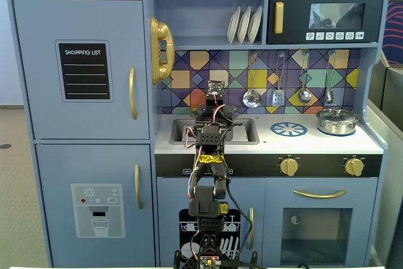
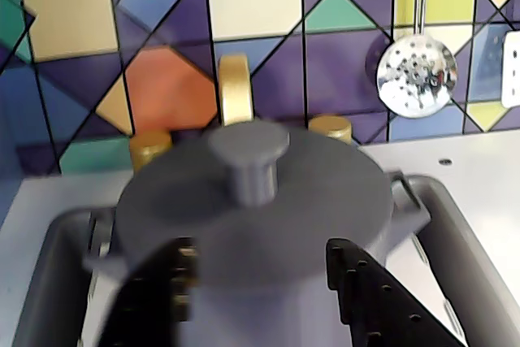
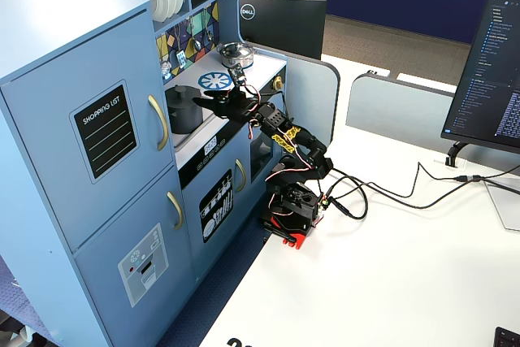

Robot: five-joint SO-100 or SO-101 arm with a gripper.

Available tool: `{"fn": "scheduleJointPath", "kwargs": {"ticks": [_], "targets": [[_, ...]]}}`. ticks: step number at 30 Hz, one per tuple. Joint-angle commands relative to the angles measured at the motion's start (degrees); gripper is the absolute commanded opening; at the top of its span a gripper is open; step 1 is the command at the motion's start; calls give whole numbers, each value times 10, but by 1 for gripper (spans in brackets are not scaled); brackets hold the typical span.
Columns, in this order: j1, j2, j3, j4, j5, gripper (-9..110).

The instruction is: Take off the lid from the gray recipient and place it on the counter

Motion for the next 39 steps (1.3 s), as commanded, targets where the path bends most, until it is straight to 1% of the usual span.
{"fn": "scheduleJointPath", "kwargs": {"ticks": [1, 3, 16, 33, 36, 39], "targets": [[-4, -33, -52, -42, 3, 21], [-4, -50, -59, -48, -14, 21], [0, -149, -80, -134, -23, 20], [-5, -250, -135, -168, -40, 16], [-9, -261, -145, -169, -44, 14], [-14, -265, -146, -169, -54, 9]]}}
